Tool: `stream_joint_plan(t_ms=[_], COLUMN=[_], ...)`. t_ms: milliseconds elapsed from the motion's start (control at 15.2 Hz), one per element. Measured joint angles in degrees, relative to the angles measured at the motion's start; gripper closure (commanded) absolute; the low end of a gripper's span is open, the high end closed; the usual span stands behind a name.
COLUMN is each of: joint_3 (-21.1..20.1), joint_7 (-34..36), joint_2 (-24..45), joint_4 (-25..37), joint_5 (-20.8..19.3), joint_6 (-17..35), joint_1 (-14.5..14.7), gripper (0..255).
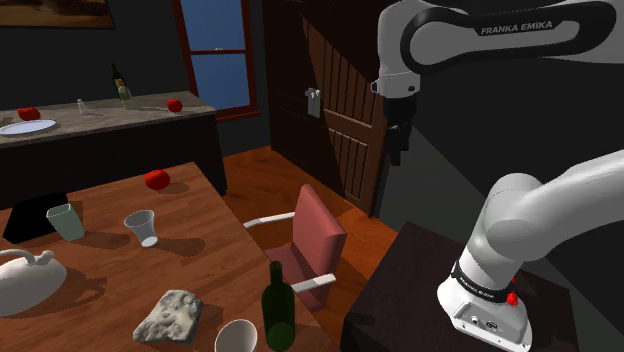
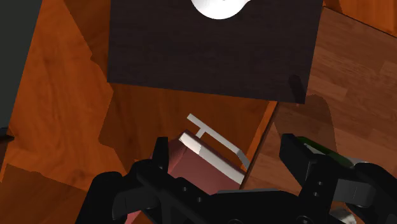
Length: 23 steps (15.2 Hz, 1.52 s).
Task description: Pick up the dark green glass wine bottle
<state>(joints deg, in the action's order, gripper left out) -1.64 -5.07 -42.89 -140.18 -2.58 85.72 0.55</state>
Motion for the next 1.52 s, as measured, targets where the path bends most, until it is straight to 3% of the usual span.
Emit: stream_joint_plan(t_ms=[198,858,1518], joint_3=[-1.0,-9.6,-18.6], joint_7=[1.2,10.2,19.9], joint_2=[1.0,9.9,26.2], joint_4=[-0.4,-3.5,0.9], joint_5=[1.1,9.0,11.9], joint_6=[1.7,16.8,32.6], joint_1=[0.6,5.3,8.5], gripper=[0,0,0])
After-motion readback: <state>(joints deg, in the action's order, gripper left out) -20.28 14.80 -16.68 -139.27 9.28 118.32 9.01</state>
